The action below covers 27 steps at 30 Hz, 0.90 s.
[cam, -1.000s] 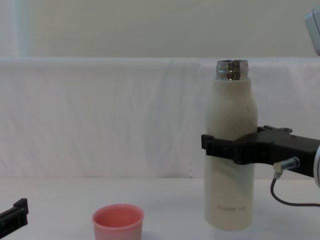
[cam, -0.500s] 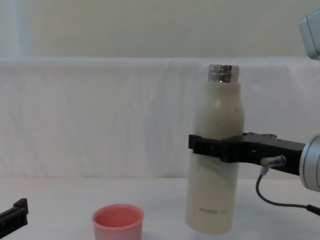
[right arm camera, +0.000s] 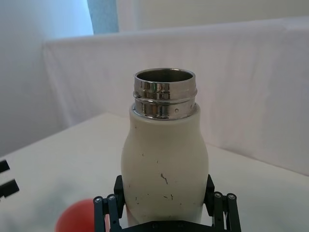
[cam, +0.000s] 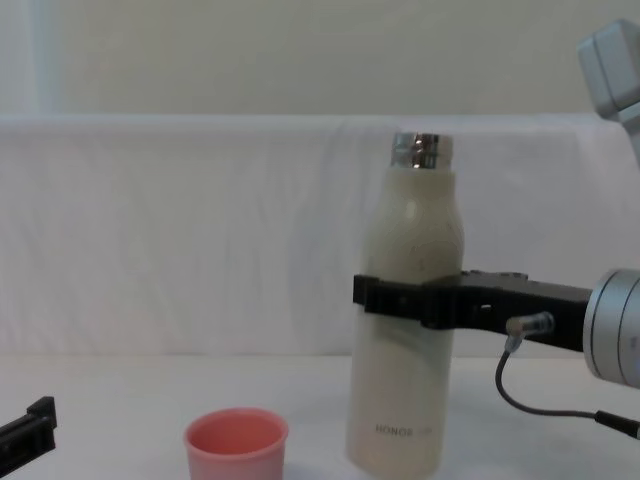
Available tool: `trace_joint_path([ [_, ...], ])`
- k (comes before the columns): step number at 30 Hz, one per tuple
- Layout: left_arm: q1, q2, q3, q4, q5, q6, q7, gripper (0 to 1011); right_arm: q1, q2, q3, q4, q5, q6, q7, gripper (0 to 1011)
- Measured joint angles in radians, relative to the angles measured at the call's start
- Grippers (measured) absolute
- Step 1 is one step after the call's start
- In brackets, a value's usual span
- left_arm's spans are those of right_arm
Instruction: Grasp the thermos with one hand and pour water into the cup lid.
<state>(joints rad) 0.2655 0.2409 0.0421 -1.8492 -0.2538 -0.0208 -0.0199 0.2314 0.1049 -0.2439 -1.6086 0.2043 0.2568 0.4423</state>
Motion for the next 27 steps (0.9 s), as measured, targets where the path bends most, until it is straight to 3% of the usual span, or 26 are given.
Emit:
trace_joint_path([
  [9,0.000,0.000,0.000,0.000,0.000,0.000,0.000,1001,0.015,0.038,-0.045,0.015,-0.029,-0.007,-0.029,957],
  [27,0.000,0.000,0.000,0.000,0.000,0.000,0.000,1001,0.033,0.052,-0.087,0.060,-0.001,-0.041,-0.066,957],
])
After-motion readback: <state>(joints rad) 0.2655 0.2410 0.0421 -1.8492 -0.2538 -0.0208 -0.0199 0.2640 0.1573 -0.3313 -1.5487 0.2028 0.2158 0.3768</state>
